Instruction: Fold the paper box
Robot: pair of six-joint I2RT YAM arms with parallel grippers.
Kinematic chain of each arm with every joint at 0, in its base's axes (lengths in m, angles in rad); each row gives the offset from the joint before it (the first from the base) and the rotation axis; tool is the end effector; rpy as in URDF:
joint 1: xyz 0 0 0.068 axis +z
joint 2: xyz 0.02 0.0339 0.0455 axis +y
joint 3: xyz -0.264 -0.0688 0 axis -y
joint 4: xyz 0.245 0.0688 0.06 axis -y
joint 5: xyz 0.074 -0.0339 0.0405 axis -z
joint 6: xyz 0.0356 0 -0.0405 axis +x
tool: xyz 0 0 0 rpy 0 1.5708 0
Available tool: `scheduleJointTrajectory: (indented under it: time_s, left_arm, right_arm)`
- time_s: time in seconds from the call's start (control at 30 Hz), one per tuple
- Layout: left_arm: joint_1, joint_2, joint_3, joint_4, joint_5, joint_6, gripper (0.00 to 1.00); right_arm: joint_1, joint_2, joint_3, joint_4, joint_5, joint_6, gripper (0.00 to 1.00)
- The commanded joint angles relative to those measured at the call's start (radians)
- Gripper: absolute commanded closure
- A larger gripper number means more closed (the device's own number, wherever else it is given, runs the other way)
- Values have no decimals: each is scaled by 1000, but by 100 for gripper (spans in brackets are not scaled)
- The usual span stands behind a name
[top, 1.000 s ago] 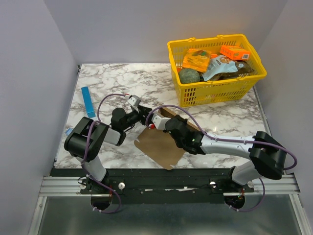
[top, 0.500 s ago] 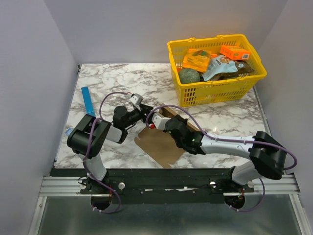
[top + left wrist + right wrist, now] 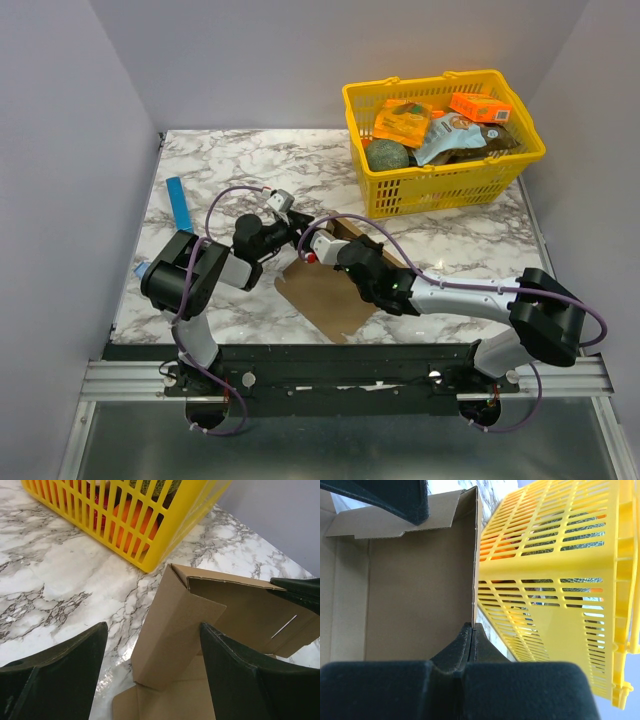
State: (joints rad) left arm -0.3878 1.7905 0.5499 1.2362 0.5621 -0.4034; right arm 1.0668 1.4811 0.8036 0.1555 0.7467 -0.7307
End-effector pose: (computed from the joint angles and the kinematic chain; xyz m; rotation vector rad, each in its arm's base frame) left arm 0.2871 -0.1378 0.1584 0.4507 1.6153 -1.0478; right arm 0.1717 0.2612 0.2197 -1.2437 1.5508 -0.5612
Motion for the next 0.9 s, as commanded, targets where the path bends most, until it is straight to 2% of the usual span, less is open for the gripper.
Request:
scheduleJointTrajectory:
  time_s: [0.0, 0.23, 0.57, 0.87]
  left_arm:
    - [-8, 12, 19, 17, -59, 43, 16]
    - [-10, 23, 36, 6, -76, 69, 14]
    - [-10, 58, 67, 37, 5, 61, 13]
    - [-10, 72, 74, 43, 15, 63, 6]
  right_arm:
    - [18, 7, -12, -8, -41, 39, 99]
    - [24, 2, -18, -24, -40, 59, 99]
    - [24, 8, -18, -25, -47, 57, 99]
    - [24, 11, -12, -25, -55, 59, 99]
